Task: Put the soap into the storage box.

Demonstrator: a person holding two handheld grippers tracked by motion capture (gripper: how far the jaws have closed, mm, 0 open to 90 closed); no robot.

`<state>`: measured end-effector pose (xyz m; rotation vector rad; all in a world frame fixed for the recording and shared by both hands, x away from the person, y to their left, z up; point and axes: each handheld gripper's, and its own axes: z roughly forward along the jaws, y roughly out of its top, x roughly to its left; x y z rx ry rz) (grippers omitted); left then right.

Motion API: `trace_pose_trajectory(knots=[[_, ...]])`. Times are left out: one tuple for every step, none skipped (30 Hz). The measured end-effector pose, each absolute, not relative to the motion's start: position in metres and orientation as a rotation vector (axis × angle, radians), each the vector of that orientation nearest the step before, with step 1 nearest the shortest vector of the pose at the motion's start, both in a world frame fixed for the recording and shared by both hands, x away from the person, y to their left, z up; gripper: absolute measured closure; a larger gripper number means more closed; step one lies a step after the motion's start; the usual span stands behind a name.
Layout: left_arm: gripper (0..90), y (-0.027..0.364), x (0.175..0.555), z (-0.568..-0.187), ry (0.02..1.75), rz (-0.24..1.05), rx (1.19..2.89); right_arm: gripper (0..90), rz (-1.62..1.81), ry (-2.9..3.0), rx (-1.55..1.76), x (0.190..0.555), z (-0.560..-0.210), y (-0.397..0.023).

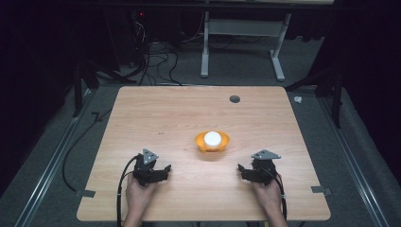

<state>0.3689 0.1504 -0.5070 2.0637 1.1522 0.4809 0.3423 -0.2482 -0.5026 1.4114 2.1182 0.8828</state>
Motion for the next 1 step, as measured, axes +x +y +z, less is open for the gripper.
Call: trace_pose_trajectory(knots=[[22.6, 0.1504, 0.3688, -0.507, 1.152, 0.481, 2.064, 24.9, 0.884, 2.121, 1.409, 0.3423, -0.5026, -0.2482]])
